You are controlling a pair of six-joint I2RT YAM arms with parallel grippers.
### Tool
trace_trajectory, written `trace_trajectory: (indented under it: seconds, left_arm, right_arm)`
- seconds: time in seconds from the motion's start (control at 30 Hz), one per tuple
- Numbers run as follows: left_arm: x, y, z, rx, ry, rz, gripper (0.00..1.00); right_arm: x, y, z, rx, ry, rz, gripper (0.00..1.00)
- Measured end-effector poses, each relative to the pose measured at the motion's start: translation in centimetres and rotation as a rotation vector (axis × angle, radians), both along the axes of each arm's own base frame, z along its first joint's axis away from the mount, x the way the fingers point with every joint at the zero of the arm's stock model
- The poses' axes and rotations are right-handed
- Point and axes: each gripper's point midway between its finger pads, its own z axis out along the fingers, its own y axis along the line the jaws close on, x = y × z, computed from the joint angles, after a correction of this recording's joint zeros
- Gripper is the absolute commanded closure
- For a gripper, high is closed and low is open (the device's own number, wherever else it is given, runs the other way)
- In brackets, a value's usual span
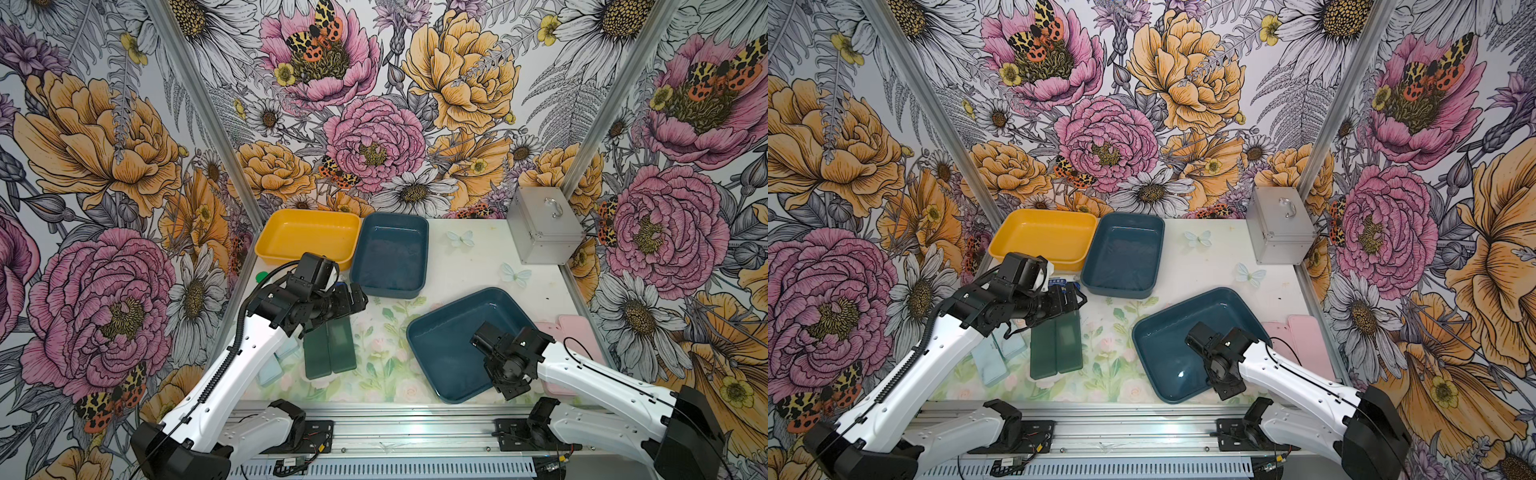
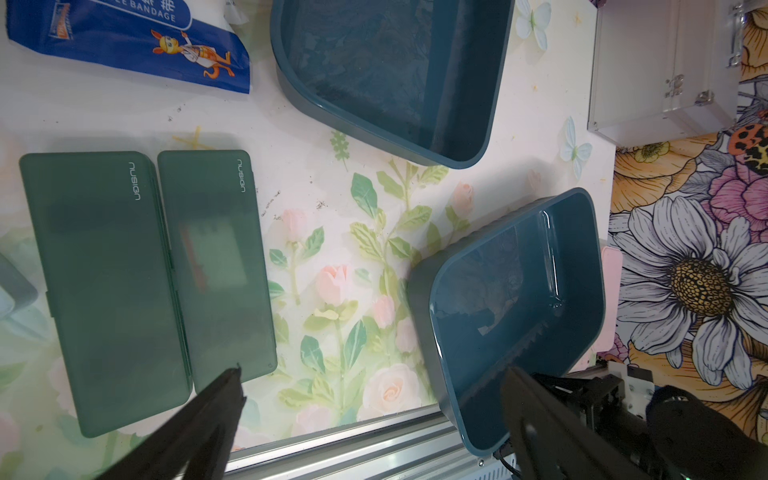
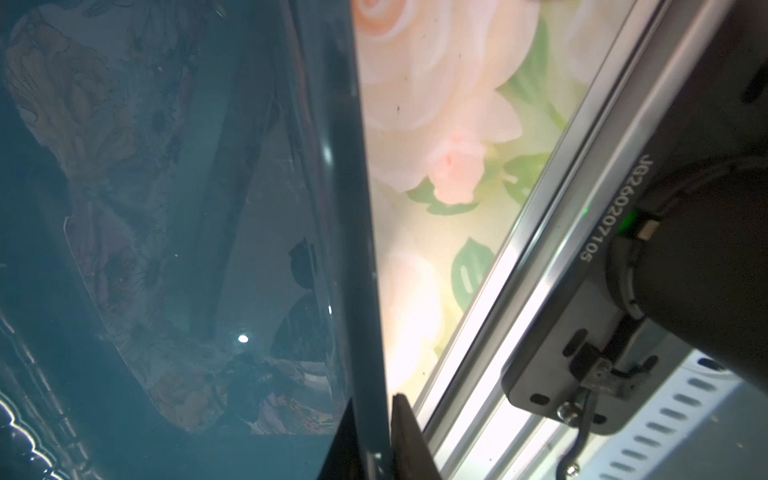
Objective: Place the pencil cases by color into the storage box
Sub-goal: Move the storage box to the center of the board.
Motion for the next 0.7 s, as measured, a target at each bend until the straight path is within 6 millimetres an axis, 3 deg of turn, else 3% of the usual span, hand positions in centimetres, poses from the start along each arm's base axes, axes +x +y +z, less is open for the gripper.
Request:
trace_trajectory:
  seconds: [0.47, 0.7]
  left_arm:
    - [0.8, 0.9, -0.1, -0.003, 0.001, 0.046, 0.01]
    - [1.0, 1.4, -0.1, -0.015, -0.005, 0.070, 0.01]
  right_arm:
    - [7.2, 0.9, 1.1, 0.066, 0.143, 0.263, 0.84]
    - [8.4, -0.3, 1.9, 0.072, 0.227, 0.370, 0.77]
